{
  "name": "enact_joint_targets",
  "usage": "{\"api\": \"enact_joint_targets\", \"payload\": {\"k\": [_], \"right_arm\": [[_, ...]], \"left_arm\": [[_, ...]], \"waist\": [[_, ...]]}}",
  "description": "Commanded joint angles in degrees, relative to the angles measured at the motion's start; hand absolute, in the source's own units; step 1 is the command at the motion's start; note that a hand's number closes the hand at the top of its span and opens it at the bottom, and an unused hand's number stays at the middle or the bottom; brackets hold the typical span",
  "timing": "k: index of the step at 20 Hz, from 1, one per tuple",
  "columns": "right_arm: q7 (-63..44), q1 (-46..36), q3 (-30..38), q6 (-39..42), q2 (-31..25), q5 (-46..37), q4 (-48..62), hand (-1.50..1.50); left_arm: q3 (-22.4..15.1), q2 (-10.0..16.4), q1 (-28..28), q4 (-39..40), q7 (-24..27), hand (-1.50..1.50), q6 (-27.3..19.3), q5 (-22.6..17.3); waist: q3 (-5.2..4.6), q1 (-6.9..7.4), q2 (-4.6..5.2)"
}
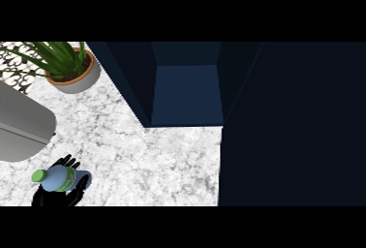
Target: Pick up the bottled water, place it into the cabinet and close the cabinet
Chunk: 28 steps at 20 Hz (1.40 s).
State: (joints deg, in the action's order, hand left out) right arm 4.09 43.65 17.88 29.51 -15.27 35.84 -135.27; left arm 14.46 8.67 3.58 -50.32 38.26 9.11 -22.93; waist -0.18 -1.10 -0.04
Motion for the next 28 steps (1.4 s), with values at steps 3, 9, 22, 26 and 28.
{"api": "enact_joint_targets", "payload": {"k": [3, 9, 22, 26, 28], "right_arm": [[-3.2, 6.1, 1.1, -0.7, 0.6, 7.4, -12.4, -1.50], [-4.3, 2.9, 4.1, -2.6, -2.1, 10.1, -10.2, -1.50], [-3.0, 3.7, 3.7, -3.8, -1.6, 9.1, -11.1, -1.50], [-0.8, 4.9, 5.2, 0.0, -1.3, 9.0, -8.0, -1.50], [-1.4, 4.5, 3.6, -1.8, -0.3, 7.9, -9.5, -1.50]], "left_arm": [[2.7, -0.6, -2.6, 4.0, 2.0, 1.50, 7.6, -5.2], [1.8, 1.2, -4.3, 9.0, 7.9, 1.50, 9.9, -1.8], [-4.7, 3.1, -14.5, 6.1, 2.5, 1.50, 9.5, 4.0], [-7.1, 0.6, -14.4, -1.4, -4.5, 1.50, 8.0, 3.1], [-8.8, -0.7, -12.6, -6.2, -4.6, 1.50, 5.9, 4.3]], "waist": [[0.01, -0.28, -0.13], [0.05, 0.31, 0.05], [0.10, 0.17, -0.02], [0.20, 0.49, -0.26], [0.21, 1.00, -0.27]]}}
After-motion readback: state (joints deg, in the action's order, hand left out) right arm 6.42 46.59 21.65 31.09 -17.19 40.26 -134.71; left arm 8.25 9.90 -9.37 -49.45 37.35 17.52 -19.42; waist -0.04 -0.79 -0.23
